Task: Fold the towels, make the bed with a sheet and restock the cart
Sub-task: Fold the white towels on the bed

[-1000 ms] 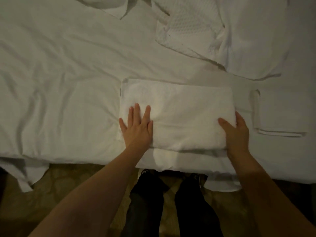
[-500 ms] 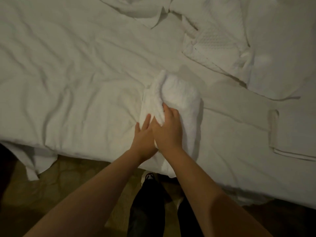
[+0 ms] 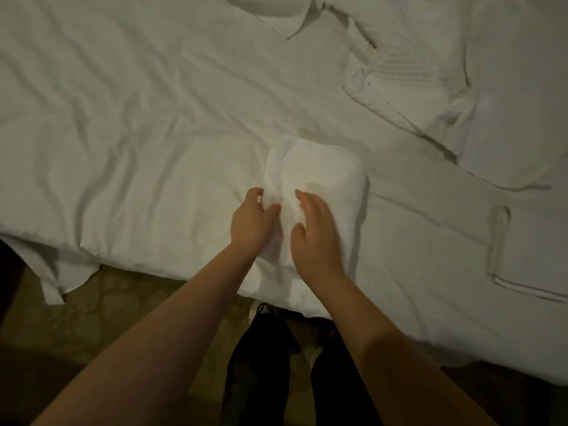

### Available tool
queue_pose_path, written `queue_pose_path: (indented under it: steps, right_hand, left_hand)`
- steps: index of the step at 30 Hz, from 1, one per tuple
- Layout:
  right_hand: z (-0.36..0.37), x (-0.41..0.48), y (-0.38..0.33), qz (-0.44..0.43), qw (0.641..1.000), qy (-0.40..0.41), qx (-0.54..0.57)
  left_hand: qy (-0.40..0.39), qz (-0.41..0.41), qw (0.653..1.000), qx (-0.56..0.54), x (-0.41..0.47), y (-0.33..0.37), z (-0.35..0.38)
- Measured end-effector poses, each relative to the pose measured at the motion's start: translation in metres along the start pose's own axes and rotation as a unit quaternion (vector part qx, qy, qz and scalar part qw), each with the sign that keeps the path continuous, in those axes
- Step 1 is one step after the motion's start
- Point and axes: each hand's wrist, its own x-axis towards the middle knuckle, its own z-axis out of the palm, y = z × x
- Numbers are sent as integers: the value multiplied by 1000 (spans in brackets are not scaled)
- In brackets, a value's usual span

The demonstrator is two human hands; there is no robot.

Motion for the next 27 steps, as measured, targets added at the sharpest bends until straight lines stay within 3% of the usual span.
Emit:
queue_pose_path:
  steps: [3, 6, 8, 11, 14, 16, 18, 21, 23, 27]
  right_hand:
    - [-12, -3, 18, -52, 974, 130, -179]
    - [3, 11, 42, -26, 958, 93, -272]
    - [13, 20, 55, -19, 952, 75, -297]
    - [19, 28, 69, -15, 947, 45, -318]
    - [16, 31, 68, -7, 948, 26, -317]
    - [11, 32, 65, 12, 959, -1, -283]
    - [-1, 30, 62, 49, 974, 22, -219]
    - [-32, 26, 63, 138, 989, 47, -15]
    - [-50, 20, 71, 160, 980, 3, 116]
    - [-79, 5, 90, 209, 930, -59, 296]
  left_hand:
    - [45, 37, 992, 111, -6, -2, 11]
    - [115, 178, 928, 306, -15, -3, 23]
    - [86, 242, 903, 343, -14, -3, 31]
    - [35, 166, 935, 312, -7, -20, 42]
    - [33, 163, 930, 329, -5, -23, 43]
    - [18, 158, 935, 318, -5, -17, 40]
    - [20, 130, 960, 246, -9, -6, 33]
    - [16, 49, 994, 99, -11, 9, 20]
    - [-1, 32, 997, 72, -13, 19, 16]
    - [10, 98, 994, 49, -29, 48, 25]
